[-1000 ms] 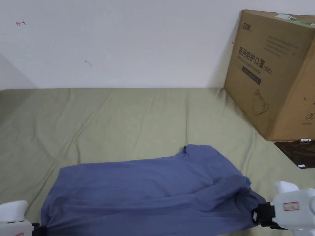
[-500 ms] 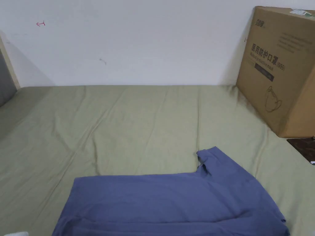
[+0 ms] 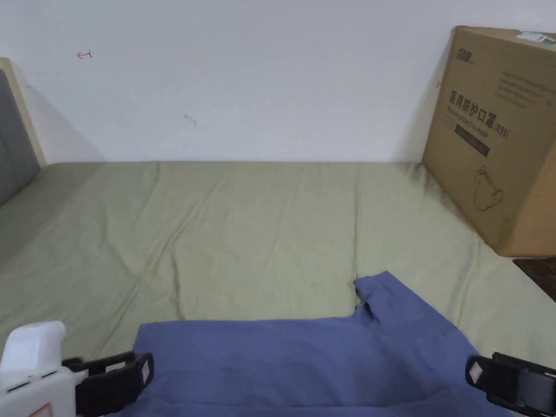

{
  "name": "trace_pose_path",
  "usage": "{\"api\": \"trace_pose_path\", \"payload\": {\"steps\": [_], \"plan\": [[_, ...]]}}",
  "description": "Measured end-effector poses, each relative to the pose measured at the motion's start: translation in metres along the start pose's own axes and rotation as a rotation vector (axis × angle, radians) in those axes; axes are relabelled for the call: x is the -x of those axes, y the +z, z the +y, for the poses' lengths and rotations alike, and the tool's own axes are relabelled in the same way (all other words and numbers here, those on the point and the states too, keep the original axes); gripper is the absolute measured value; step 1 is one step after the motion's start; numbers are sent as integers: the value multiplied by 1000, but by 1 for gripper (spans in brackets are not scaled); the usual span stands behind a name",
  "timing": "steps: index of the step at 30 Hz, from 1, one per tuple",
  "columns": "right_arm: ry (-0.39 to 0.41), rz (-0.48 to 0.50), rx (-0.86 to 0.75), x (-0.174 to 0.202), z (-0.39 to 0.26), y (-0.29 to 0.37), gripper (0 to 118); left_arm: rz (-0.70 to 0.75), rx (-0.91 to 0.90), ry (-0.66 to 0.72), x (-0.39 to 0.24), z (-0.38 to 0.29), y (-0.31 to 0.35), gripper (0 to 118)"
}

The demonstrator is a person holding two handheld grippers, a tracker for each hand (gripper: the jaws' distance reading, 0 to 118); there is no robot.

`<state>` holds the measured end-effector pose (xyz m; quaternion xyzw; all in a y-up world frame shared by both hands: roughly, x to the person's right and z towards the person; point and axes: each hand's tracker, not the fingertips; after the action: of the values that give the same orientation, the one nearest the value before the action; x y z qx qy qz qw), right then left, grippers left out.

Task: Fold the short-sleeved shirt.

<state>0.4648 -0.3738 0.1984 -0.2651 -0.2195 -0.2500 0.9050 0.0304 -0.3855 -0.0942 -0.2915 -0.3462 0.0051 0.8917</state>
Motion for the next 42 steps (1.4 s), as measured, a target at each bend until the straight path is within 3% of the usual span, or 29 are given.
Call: {"api": "trace_pose_path", "payload": {"steps": [1, 2, 3, 4, 9, 13, 16, 17, 19, 20, 21, 28, 31, 33, 34, 35, 36, 39, 40, 42], "plan": [[39, 31, -78, 11, 5, 3, 97, -33, -56, -28, -11, 11, 6, 65], [67, 39, -148, 21, 9, 4, 71, -50, -81, -36, -21, 16, 4, 32], [86, 35, -186, 31, 13, 2, 29, -46, -98, -38, -28, 20, 0, 3], [84, 28, -206, 39, 17, -1, 0, -43, -126, -31, -35, 26, -2, 1], [24, 70, -179, 37, 37, -35, 0, -112, -41, 61, -12, 65, -44, 1], [-2, 86, -105, 29, 45, -56, 0, 10, 349, -10, 28, 92, -130, 1], [-7, 60, -52, 29, 43, -73, 0, 58, 432, 7, 66, 83, -188, 2], [-10, 48, -27, 27, 42, -81, 0, 76, 452, 9, 90, 77, -210, 21], [-27, 43, 6, 22, 39, -94, 0, 88, 465, 22, 106, 72, -236, 98], [-34, 47, 20, 20, 38, -99, 0, 87, 485, 30, 113, 69, -250, 118], [-38, 47, 38, 19, 37, -105, 0, 80, 495, 38, 115, 58, -256, 113], [-61, 25, 109, 9, 35, -136, 0, 151, 617, -40, 117, 17, -307, 112], [-54, 4, 129, 3, 38, -144, 0, 170, 513, -144, 100, 14, -295, 104], [-54, -1, 142, -7, 42, -153, 0, 166, 479, -186, 88, 14, -280, 82], [-57, -2, 148, -11, 45, -157, 0, 152, 472, -215, 82, 14, -274, 61], [-57, 0, 149, -17, 51, -165, 0, 155, 466, -246, 76, 15, -269, 27], [-55, -1, 155, -23, 57, -174, 0, 144, 464, -253, 72, 18, -266, 2], [-63, -43, 183, -45, 86, -209, 7, 76, 429, -215, 58, 36, -239, 3], [-70, -44, 194, -55, 97, -225, 18, 59, 404, -195, 56, 43, -230, 3], [-85, -26, 268, -73, 114, -260, 96, 60, 374, -184, 61, 59, -221, 3]]}}
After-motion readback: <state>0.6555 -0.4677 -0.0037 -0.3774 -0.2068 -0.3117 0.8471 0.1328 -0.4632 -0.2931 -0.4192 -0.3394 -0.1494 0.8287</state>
